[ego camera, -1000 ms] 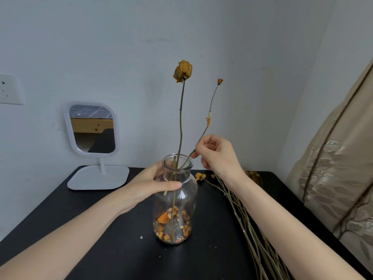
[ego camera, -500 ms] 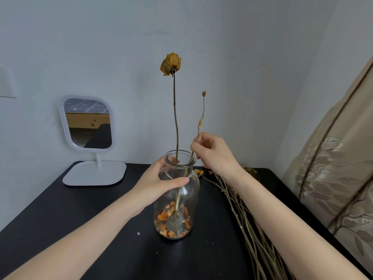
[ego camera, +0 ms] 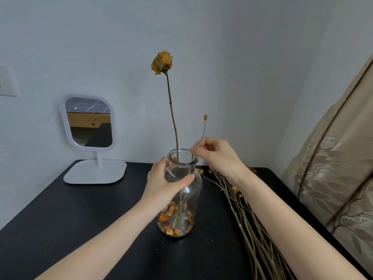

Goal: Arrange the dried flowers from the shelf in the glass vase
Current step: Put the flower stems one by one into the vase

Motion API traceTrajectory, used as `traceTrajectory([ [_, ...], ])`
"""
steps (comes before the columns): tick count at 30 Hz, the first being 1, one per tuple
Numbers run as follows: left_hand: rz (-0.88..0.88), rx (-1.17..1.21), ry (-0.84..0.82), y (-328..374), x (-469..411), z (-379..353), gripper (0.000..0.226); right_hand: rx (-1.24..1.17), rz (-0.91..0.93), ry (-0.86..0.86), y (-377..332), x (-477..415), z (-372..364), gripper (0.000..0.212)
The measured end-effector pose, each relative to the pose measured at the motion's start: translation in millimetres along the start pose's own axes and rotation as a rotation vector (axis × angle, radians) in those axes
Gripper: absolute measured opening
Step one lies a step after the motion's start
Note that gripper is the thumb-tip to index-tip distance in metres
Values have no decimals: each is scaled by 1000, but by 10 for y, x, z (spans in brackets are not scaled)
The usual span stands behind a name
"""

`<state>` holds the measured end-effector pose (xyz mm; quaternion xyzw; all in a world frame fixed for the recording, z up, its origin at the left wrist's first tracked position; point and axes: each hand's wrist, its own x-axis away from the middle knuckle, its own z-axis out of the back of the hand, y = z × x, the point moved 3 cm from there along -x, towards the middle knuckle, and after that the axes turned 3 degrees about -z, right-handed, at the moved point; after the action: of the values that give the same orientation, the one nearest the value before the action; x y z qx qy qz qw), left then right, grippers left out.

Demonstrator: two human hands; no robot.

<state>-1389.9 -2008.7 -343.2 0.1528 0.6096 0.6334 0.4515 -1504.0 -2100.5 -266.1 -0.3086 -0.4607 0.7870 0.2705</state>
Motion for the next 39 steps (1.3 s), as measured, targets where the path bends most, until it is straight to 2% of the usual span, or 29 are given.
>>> traceTrajectory([
  [9, 15, -27, -9, -21, -8, 4, 41, -79, -25, 34, 84, 50, 86, 10],
  [12, 25, -50, 4, -42, 32, 48, 60, -94, -55, 45, 138, 121, 171, 16],
  [14, -7, -49, 105, -23, 130, 107, 79, -130, -84, 44, 209, 185, 253, 17],
  [15, -44, -54, 163, 0, 199, 136, 82, -140, -103, 46, 256, 220, 298, 17],
  [19, -238, -186, 285, 99, 585, 126, 59, -138, -193, 65, 541, 348, 513, 15],
  [21, -314, -218, 223, 119, 799, 0, 50, -103, -240, 82, 736, 411, 628, 13],
  [23, -322, -212, 82, 103, 967, -210, 44, -23, -311, 132, 965, 477, 761, 10],
  [27, -280, -245, -211, 5, 1012, -713, 29, 162, -473, 181, 1379, 600, 992, 10],
  [29, -176, -228, -284, -81, 876, -977, 18, 219, -516, 159, 1529, 640, 1064, 12],
  [33, 104, -224, -248, -292, 473, -1435, 5, 352, -547, 89, 1702, 639, 1068, 10],
  [35, 197, -246, -219, -363, 289, -1595, 11, 411, -532, 58, 1742, 603, 1032, 13],
  [39, 271, -332, -245, -370, 88, -1796, 29, 483, -525, -17, 1772, 515, 965, 22],
])
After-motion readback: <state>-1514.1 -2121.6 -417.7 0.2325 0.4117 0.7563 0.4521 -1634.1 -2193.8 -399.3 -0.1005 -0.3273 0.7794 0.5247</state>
